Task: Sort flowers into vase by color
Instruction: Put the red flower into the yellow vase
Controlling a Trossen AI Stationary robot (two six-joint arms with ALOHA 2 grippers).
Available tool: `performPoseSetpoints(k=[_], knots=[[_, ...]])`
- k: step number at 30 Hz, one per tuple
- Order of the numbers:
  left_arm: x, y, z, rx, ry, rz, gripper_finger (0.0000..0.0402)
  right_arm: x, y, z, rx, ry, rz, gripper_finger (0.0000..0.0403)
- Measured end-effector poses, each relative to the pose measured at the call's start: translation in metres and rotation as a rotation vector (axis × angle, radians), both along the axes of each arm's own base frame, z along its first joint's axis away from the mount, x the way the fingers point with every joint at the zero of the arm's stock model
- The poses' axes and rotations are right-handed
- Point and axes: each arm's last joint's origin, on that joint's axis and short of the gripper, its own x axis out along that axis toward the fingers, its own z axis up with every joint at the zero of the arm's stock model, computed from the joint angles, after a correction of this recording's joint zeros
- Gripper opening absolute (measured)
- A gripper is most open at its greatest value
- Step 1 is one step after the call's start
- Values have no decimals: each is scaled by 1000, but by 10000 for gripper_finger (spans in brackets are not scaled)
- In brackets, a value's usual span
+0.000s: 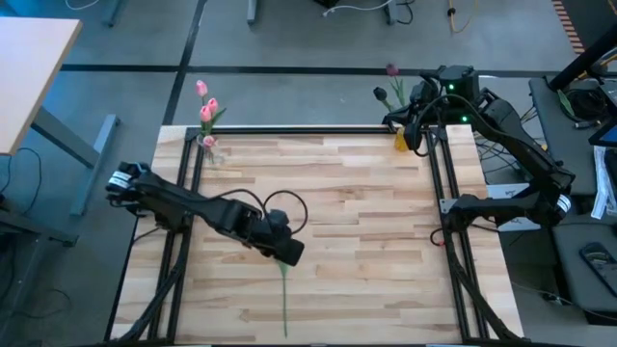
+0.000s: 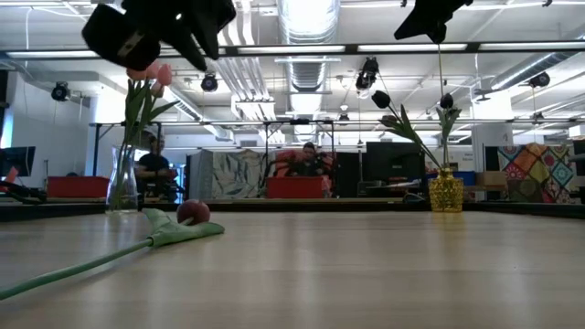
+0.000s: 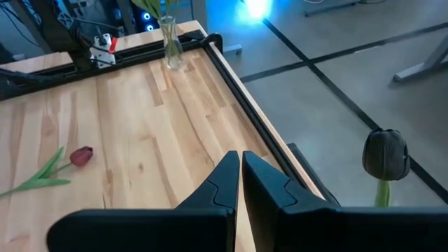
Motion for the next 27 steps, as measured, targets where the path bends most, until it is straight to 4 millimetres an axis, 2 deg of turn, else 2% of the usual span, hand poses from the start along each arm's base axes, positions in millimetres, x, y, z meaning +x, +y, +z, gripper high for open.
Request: performPoseSetpoints(k=[3,7,12,19,27], knots=[[4,-1,-12,-32,37,70,67,0,0,0,18,-3,-9,13],[11,2,-41,-36,140,161,105,0,0,-1,11,10,0,13],[14,11,-73,-26,254,298,117,0,0,-5,20,19,0,13],[19,26,-96,11,318,346,114,2,-2,-18,44,54,6,13],[20,41,-106,12,306,359,114,2,-2,-29,82,78,0,13]])
